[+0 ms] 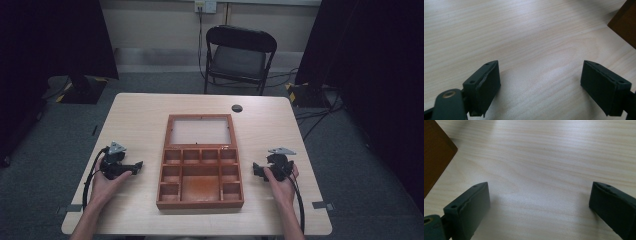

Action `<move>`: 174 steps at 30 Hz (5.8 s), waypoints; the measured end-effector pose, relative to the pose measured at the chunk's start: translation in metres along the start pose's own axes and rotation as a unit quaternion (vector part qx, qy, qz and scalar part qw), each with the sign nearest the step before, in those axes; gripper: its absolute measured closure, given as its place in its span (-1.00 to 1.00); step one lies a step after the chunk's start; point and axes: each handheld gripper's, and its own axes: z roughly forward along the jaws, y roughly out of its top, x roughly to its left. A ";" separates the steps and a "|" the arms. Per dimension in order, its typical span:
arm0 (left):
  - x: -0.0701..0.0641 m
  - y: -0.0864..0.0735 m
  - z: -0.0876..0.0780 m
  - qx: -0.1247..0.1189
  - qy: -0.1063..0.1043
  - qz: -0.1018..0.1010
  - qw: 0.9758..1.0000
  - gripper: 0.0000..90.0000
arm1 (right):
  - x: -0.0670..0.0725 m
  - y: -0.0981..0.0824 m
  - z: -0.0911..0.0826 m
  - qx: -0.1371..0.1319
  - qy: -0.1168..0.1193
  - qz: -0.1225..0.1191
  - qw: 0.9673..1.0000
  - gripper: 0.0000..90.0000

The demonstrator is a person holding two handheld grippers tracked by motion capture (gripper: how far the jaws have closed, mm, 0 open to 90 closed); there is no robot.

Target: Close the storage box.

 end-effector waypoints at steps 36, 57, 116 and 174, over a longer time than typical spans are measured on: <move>-0.012 0.101 0.023 -0.028 -0.070 -0.034 0.997 -0.40 | 0.043 0.105 0.035 0.001 0.135 -0.037 0.990 -0.56; -0.035 0.108 0.071 0.009 -0.117 -0.071 0.991 -0.30 | 0.059 0.114 0.077 0.031 0.209 0.008 0.977 -0.69; -0.033 0.117 0.075 0.008 -0.157 -0.088 0.984 -0.45 | 0.046 0.114 0.071 -0.035 0.261 0.069 0.962 -0.11; -0.053 0.171 0.027 -0.082 -0.161 -0.027 0.983 0.05 | 0.034 0.131 -0.010 -0.082 0.231 0.019 0.969 0.07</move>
